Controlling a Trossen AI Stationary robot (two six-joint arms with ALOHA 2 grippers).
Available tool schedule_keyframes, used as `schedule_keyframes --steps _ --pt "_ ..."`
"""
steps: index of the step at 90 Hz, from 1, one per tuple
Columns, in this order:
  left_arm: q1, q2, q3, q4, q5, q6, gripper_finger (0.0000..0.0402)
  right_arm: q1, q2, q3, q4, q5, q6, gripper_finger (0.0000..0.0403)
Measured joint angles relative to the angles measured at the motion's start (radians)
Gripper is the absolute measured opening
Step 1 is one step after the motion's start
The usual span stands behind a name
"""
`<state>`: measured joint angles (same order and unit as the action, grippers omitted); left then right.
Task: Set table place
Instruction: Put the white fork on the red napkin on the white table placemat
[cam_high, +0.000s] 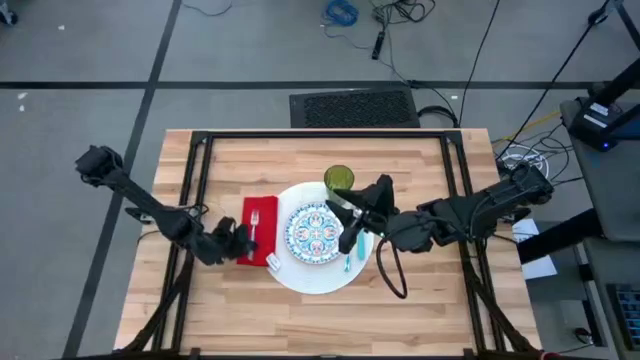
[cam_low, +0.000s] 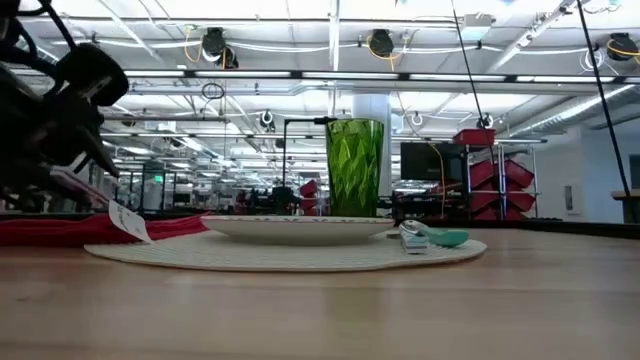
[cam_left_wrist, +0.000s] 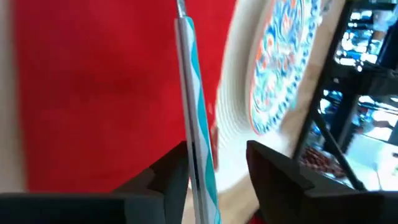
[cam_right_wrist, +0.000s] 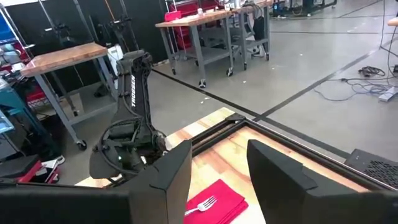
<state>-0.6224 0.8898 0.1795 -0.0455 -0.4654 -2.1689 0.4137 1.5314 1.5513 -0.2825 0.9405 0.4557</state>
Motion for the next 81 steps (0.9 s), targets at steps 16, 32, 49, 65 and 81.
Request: schedule_keyframes --steps 16,32,49,65,81 --pt "0.001 0.000 0.000 0.001 0.002 -0.017 0.0149 0.000 0.000 0.000 0.000 0.000 0.000 0.0141" --pt "0.003 0.000 0.000 -0.013 0.012 -0.022 0.0149 0.000 0.000 0.000 0.000 0.000 0.001 0.0141" --pt "0.030 0.000 0.000 -0.018 -0.006 -0.020 0.0149 0.000 0.000 0.000 0.000 0.000 0.012 0.0141" --pt "0.049 -0.002 0.000 -0.015 -0.011 0.052 0.0149 0.000 0.000 0.000 0.000 0.000 0.011 0.0141" --pt "0.052 -0.002 0.000 -0.015 -0.012 0.055 0.0149 0.000 0.000 0.000 0.000 0.000 0.011 0.0141"
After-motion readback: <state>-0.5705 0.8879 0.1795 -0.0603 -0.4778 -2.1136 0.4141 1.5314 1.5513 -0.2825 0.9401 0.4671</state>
